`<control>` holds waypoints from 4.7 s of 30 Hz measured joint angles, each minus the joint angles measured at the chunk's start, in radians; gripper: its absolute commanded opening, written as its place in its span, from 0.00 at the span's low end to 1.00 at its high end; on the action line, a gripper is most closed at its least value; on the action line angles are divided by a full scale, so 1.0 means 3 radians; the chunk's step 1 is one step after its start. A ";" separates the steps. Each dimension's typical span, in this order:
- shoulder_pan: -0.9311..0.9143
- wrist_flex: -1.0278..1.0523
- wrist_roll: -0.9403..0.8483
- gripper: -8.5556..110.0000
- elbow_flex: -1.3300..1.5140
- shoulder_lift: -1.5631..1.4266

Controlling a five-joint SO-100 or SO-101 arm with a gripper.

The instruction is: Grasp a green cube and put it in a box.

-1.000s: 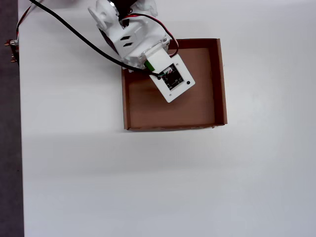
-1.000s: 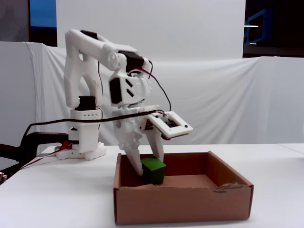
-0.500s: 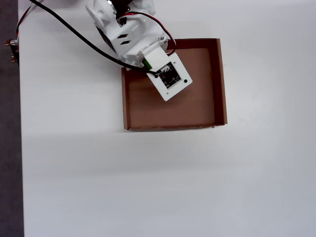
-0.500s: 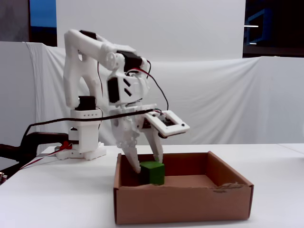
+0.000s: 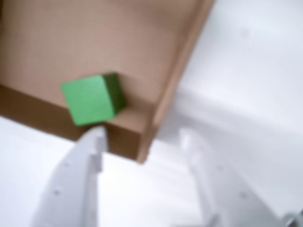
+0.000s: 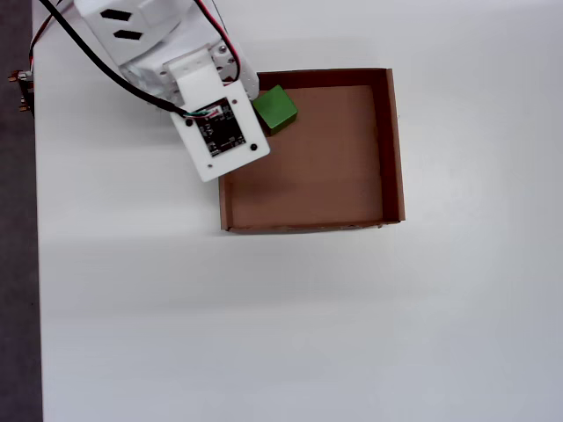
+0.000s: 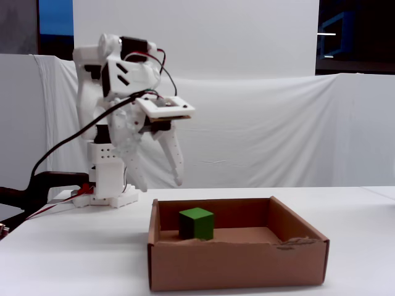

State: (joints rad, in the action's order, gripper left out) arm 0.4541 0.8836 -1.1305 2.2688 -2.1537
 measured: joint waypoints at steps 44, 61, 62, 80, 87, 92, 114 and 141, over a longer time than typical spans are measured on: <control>-0.1810 0.1161 0.0302 0.26 0.2362 -0.3421; -0.1897 0.1161 0.0307 0.26 0.2362 -0.3421; -0.1897 0.1161 0.0307 0.26 0.2362 -0.3421; -0.1897 0.1161 0.0327 0.26 0.2362 -0.3421; -0.1897 0.1161 0.0327 0.26 0.2362 -0.3421; -0.1897 0.1161 0.0332 0.26 0.2362 -0.3421; -0.1897 0.1161 0.0348 0.26 0.2362 -0.3421; -0.1897 0.1161 0.0399 0.26 0.2362 -0.3421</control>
State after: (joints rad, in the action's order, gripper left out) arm -0.1150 1.2318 -1.0109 2.9775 -3.1799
